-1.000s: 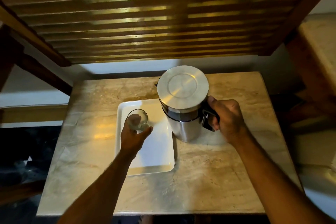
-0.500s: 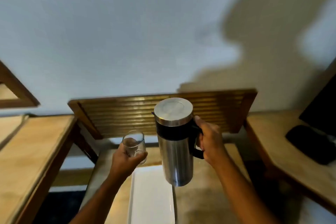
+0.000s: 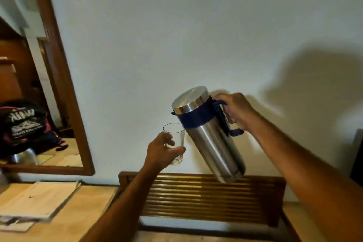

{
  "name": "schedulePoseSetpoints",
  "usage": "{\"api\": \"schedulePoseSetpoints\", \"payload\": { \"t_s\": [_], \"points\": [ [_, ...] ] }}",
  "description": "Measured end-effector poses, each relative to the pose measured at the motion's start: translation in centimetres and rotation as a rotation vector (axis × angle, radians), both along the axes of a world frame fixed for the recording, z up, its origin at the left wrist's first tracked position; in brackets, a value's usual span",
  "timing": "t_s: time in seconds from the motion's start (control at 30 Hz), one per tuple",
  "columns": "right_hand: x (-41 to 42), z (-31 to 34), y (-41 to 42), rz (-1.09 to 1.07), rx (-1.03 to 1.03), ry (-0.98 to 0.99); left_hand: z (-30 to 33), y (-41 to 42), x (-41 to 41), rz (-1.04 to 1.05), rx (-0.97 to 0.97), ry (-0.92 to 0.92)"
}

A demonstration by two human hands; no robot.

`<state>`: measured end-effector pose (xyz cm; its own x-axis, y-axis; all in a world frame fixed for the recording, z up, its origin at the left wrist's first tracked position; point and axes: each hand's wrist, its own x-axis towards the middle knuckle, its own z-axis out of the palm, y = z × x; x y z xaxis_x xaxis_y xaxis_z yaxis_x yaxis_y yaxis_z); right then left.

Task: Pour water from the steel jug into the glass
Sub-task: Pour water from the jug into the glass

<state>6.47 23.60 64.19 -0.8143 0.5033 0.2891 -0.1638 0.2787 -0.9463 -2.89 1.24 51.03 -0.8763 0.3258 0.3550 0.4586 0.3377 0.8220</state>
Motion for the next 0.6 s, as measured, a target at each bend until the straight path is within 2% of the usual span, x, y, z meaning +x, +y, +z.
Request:
{"api": "schedulePoseSetpoints", "payload": {
  "t_s": [0.23, 0.6],
  "points": [
    [-0.4, 5.8, -1.2, 0.068, 0.293, -0.098, 3.0, -0.9, -0.5, 0.033, -0.005, 0.060],
    [-3.5, 10.2, -3.9, 0.151, 0.793, -0.309, 2.2, -0.9, -2.1, 0.023, -0.036, 0.057]
  ]
}}
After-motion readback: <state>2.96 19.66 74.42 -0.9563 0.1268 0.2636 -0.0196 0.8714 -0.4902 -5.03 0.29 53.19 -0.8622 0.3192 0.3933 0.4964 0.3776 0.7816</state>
